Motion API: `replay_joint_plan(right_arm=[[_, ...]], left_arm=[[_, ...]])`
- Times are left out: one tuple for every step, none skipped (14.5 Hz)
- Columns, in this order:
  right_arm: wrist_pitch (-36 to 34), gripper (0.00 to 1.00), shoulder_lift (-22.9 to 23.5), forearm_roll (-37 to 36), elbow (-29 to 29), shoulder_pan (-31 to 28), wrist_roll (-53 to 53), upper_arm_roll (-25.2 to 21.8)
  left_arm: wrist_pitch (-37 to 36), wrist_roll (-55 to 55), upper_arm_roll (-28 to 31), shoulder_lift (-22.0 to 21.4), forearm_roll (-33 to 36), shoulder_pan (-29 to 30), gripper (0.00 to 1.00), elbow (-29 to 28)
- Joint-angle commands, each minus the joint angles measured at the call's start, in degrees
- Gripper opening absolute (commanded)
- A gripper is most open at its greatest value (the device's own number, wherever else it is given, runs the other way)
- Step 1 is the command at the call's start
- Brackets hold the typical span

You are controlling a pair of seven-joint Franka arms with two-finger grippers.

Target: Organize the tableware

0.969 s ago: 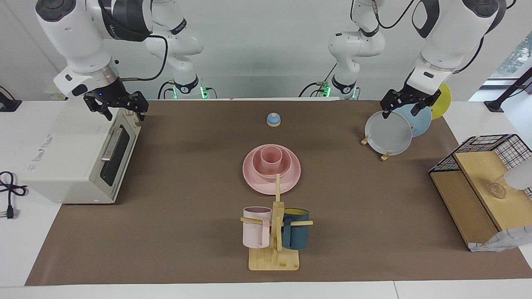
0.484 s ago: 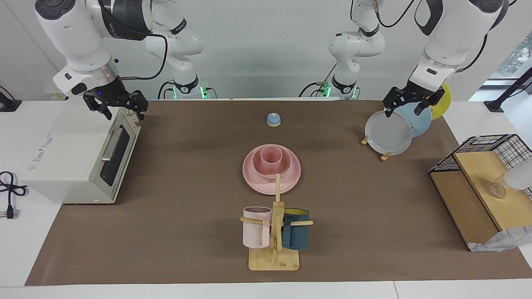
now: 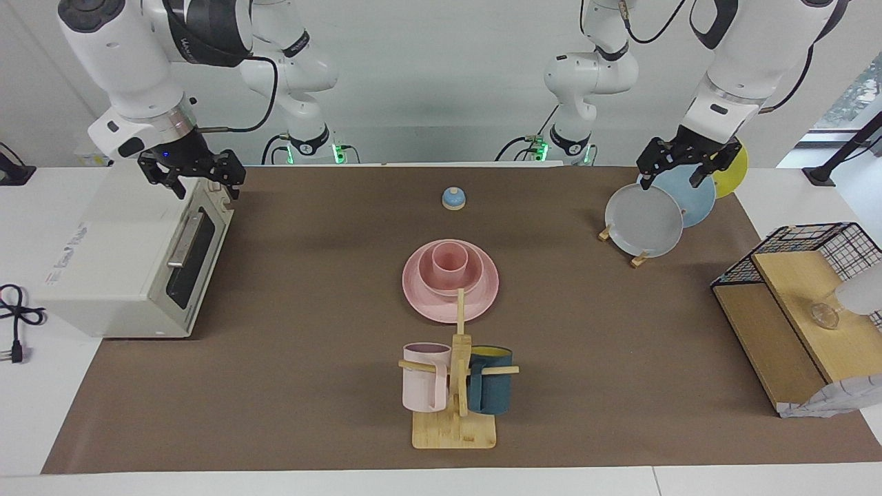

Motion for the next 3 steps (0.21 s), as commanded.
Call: replay_joint_plan(right_arm=[[-0.93, 1.00, -0.69, 1.67, -0.32, -0.89, -1.36, 0.27], [-0.93, 1.00, -0.69, 1.67, -0.23, -0.97, -1.36, 0.27], [-0.93, 1.00, -0.69, 1.67, -0.23, -0.89, -1.36, 0.27]], left_arm=[[-1.10, 0.91, -0.47, -0.06, 0.69, 0.53, 1.00, 0.17], [-1.10, 0.91, -0.56, -0.15, 0.60, 0.62, 1.00, 0.17], [-1.10, 0.91, -0.47, -0.15, 0.60, 0.62, 1.00, 0.17]])
